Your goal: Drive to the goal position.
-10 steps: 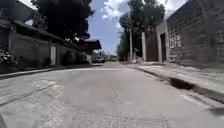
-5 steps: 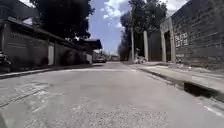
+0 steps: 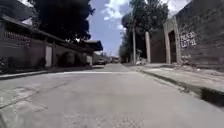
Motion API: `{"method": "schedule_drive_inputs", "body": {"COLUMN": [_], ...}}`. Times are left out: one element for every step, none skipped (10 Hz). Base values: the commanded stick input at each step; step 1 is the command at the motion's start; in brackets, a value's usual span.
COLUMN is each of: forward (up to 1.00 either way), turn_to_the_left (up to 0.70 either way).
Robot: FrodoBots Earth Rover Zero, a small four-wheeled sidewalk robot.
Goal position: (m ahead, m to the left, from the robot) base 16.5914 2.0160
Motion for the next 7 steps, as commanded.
{"method": "schedule_drive_inputs", "body": {"forward": [1.0, 1.0, 1.0, 1.0, 1.0, 1.0, 1.0], "turn_to_the_left": [-0.28, -0.33, -0.14, -0.02, 0.0, 0.0, 0.0]}}
